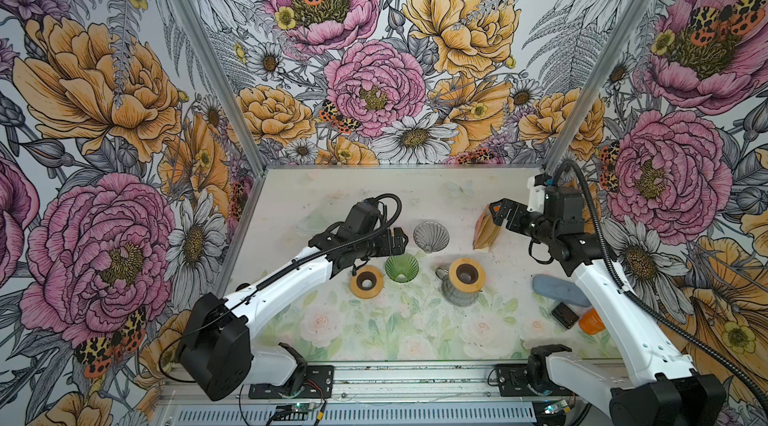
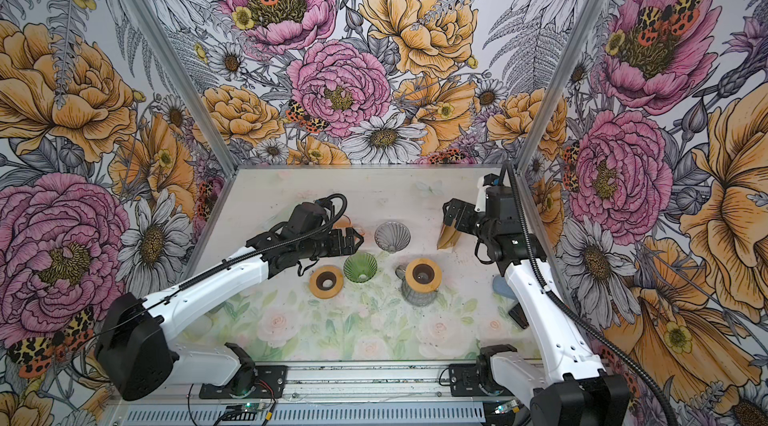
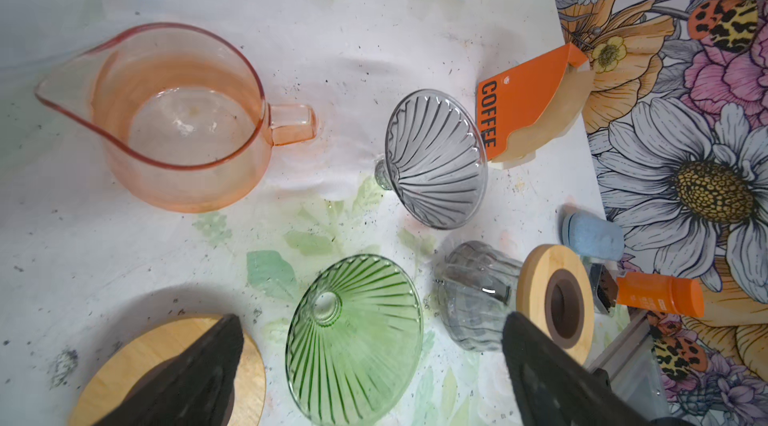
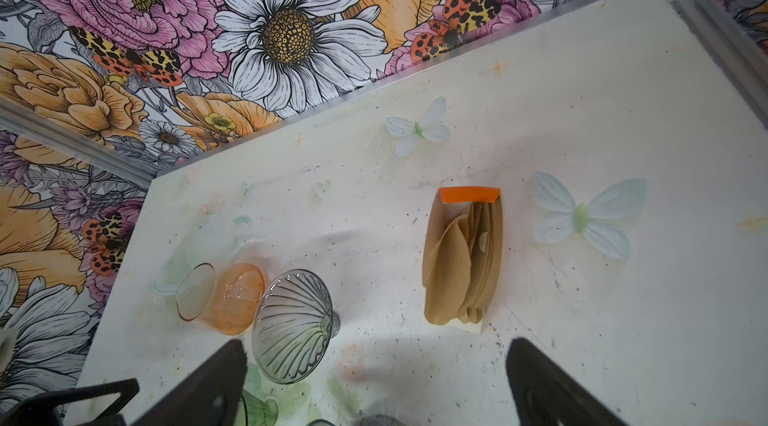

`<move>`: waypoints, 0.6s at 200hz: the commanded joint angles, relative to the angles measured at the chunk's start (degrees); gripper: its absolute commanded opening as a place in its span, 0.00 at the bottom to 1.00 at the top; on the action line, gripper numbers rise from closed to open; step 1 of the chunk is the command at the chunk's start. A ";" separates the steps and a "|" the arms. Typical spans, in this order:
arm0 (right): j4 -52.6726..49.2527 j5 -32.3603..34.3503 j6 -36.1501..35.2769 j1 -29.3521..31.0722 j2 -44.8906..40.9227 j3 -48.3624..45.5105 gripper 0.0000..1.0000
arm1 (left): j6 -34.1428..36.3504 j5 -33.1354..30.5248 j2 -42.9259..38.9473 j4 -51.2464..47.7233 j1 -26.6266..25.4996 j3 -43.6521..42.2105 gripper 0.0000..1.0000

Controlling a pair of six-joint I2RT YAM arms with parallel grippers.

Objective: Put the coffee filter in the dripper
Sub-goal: 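Grasp the clear ribbed dripper with the left gripper while the right moves toward it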

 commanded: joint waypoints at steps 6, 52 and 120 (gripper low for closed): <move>-0.81 -7.51 -0.17 0.37 -1.10 -1.03 0.99 | -2.26 2.74 5.81 -1.19 0.48 6.42 0.95; -1.07 -13.50 -1.58 1.59 -1.97 -3.30 1.00 | -4.53 4.79 16.48 -3.85 0.02 15.61 0.80; -1.33 -18.10 -2.38 2.65 -1.77 -4.16 0.99 | -5.47 9.35 25.30 -5.81 0.67 21.29 0.61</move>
